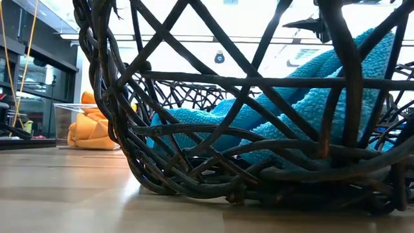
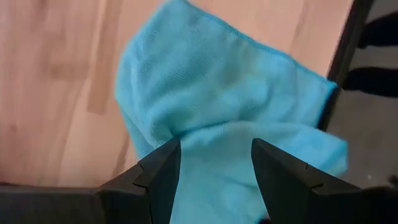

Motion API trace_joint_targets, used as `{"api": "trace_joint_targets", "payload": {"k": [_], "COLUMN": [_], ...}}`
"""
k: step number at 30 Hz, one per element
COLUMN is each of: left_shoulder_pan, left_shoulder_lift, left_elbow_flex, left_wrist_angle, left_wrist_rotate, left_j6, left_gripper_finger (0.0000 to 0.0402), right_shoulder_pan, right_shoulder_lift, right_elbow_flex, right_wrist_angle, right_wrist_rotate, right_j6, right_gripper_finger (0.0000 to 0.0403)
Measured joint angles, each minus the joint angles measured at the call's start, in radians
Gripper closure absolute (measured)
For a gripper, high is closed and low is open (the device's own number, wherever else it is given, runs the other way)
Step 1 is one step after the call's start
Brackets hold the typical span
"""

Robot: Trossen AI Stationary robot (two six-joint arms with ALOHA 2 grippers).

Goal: Sort microfiber towel by color & place in baskets
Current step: Put the bottom blue towel into the black basket

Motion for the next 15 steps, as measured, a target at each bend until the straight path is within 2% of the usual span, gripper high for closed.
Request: {"api": "trace_joint_targets", "payload": {"k": [4, 15], "left_shoulder_pan": [0.000, 0.000], "left_shoulder_lift": [0.000, 0.009], "left_elbow_flex": [0.000, 0.000], "left_wrist_angle": [0.004, 0.083], "left_wrist_rotate": [0.026, 0.010], "left_j6": [0.052, 0.255], "left_gripper_finger": [0.0218, 0.0217], "right_shoulder_pan": [0.000, 0.000], "right_shoulder_lift": [0.000, 0.000], "right_elbow_flex": [0.000, 0.000], "right_wrist_angle": [-0.001, -0.016], "right_wrist_rotate": [-0.002, -0.001], "right_j6": [-0.039, -0.073], "right_gripper_finger": [0.0082, 0.0082]}}
